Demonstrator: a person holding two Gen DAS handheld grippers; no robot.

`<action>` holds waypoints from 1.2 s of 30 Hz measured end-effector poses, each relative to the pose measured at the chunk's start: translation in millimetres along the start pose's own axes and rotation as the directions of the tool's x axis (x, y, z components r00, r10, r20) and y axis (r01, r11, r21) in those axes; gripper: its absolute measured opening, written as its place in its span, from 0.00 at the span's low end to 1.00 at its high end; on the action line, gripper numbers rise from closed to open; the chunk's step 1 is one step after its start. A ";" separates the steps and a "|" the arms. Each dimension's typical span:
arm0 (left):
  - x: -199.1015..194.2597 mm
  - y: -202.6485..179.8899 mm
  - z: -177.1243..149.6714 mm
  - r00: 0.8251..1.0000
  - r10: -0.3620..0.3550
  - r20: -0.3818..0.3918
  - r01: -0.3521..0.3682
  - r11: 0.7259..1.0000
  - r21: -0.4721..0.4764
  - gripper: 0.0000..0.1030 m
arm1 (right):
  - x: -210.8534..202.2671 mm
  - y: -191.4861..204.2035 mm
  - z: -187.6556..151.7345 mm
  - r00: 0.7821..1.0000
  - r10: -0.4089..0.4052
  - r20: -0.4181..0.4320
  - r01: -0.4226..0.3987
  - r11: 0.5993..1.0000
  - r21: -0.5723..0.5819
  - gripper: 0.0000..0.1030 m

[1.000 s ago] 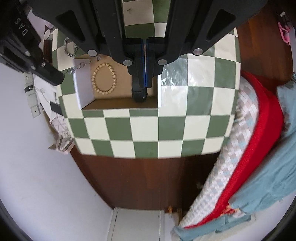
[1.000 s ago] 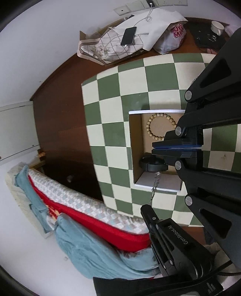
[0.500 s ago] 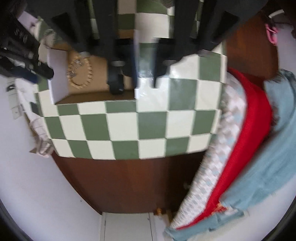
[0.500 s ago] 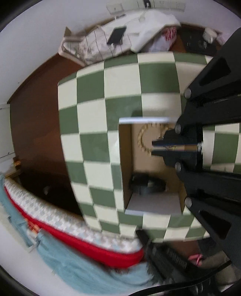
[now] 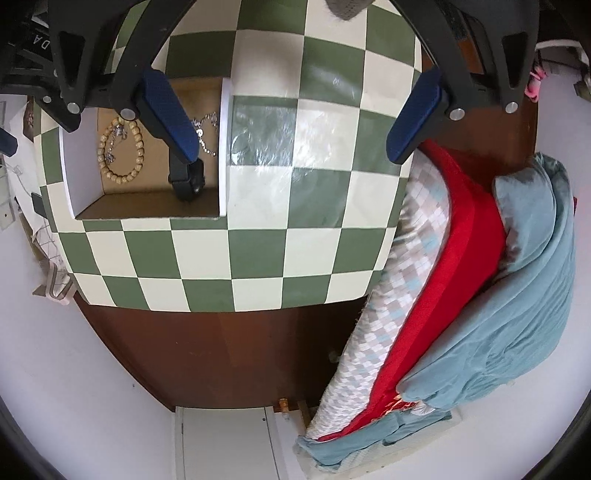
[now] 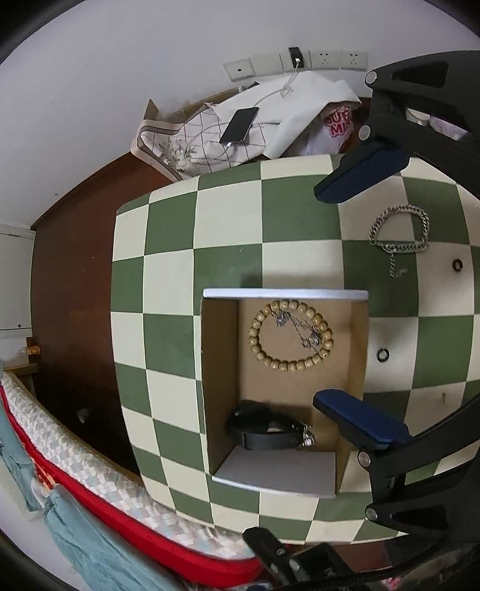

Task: Organize jewelry
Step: 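Lift both tools up and away from the white box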

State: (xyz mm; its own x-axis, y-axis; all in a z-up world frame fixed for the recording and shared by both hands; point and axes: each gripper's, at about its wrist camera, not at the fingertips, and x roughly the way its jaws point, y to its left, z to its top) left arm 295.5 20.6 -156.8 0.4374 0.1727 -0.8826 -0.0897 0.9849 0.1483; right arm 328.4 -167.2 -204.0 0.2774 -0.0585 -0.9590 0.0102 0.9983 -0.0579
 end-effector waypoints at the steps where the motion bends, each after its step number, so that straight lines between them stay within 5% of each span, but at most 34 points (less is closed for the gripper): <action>1: -2.6 0.5 -2.2 1.000 -0.001 0.005 0.001 1.000 -0.002 1.00 | -1.5 1.4 -1.5 1.000 -0.002 0.006 0.002 1.000 -0.004 1.00; 16: -76.5 21.7 -33.2 0.991 -0.021 0.134 0.026 0.999 -0.038 1.00 | -74.2 5.5 -38.9 0.988 -0.015 0.154 0.016 1.000 -0.010 1.00; 36: -165.0 34.0 -83.2 0.953 -0.052 0.299 0.069 0.997 -0.045 1.00 | -196.1 -4.1 -111.1 0.928 0.010 0.372 -0.028 0.999 0.042 1.00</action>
State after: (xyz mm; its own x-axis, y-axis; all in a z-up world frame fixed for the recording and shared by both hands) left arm 145.8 24.4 -43.2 0.6887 0.1176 -0.7154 -0.0999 0.9927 0.0671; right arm 167.2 -160.6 -46.5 0.6149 -0.0418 -0.7875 0.0428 0.9989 -0.0196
